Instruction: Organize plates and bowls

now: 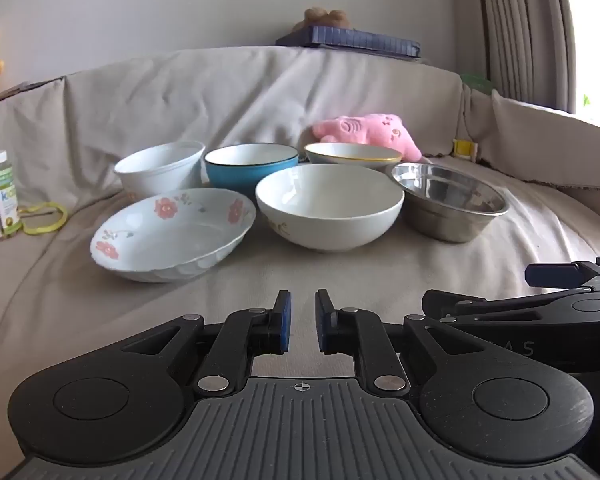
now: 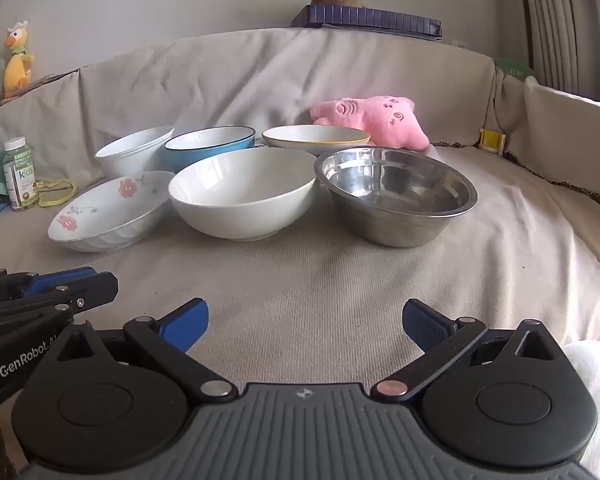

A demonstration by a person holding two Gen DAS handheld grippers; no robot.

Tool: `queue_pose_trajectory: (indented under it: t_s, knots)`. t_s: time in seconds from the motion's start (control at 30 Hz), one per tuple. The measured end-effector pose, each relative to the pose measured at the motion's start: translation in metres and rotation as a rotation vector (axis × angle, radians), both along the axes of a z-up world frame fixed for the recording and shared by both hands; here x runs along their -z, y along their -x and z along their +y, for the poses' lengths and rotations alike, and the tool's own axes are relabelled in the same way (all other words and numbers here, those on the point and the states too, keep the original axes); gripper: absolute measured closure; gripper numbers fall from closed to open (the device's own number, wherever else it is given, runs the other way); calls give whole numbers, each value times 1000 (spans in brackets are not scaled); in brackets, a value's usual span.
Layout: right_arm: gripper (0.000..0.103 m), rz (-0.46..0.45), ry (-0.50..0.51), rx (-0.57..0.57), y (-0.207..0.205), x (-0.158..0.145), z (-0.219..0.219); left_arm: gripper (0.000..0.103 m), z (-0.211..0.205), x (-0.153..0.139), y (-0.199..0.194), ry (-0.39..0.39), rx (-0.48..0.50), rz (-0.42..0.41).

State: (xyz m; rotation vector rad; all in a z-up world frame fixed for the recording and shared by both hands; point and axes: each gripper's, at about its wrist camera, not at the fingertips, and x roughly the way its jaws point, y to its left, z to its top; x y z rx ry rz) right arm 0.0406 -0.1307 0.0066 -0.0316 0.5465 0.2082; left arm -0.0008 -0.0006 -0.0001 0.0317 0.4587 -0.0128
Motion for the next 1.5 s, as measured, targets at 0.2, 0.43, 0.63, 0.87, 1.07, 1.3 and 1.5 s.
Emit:
queue_pose_trajectory:
  t_s: [0.2,0.43,0.63,0.87,1.07,1.3,1.5]
  knots:
    - [0,0,1,0,0,0,0,88,3,-2,1,9,-13,11]
    - [0,0,-2,4,3,-1,0,88,5,-3,-1,14,-12,10]
    - [0,0,-9,11,1,-2,-1,88,2,-3,4,4,-5,1]
    - [0,-16,-15,17,3,-6,-1,88,0,-5,7,7,5,-13]
    - [0,-14,-32,28,2,-6,-5,88,0,-3,7,8,8,-12]
    - [0,-19,-40,31,3,-7,-6,88,-1,-2,6,6,11,-14]
    - [0,-19,-38,30,4,-7,-6,88,-1,-1,6,7,11,-14]
